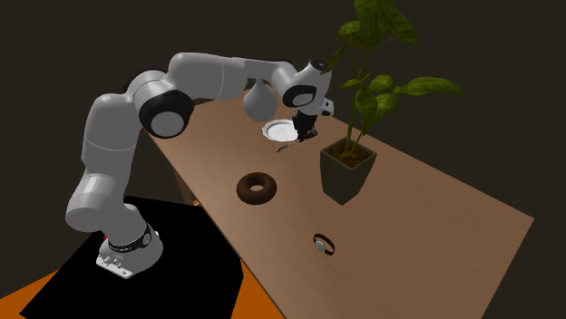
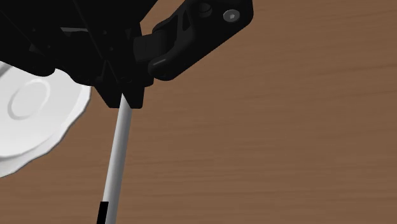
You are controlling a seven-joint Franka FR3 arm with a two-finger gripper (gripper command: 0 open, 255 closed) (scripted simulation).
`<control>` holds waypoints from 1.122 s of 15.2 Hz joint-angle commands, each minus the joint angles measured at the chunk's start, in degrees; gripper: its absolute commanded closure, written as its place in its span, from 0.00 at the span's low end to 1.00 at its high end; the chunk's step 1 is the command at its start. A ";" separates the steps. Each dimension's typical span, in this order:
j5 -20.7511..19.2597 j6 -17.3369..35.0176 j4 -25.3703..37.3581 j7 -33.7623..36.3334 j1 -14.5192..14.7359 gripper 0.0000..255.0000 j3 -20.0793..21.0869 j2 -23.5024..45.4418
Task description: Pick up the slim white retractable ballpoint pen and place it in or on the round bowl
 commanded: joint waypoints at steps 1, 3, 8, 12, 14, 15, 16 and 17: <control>-0.10 -1.52 1.59 0.33 0.09 1.00 0.01 0.04; -0.12 -2.90 2.77 0.62 0.11 1.00 0.05 -0.19; -0.18 -5.86 5.48 1.23 0.20 1.00 0.12 -0.52; 2.89 -2.70 -8.13 -2.94 -3.80 1.00 0.17 -10.35; 4.40 -1.83 -13.82 -5.20 -5.49 1.00 -0.08 -14.82; 5.13 -1.53 -16.46 -6.36 -6.28 1.00 -0.26 -16.97; 5.84 -1.32 -18.99 -7.53 -7.01 1.00 -0.50 -19.08; 6.52 -1.19 -21.40 -8.72 -7.69 1.00 -0.80 -21.15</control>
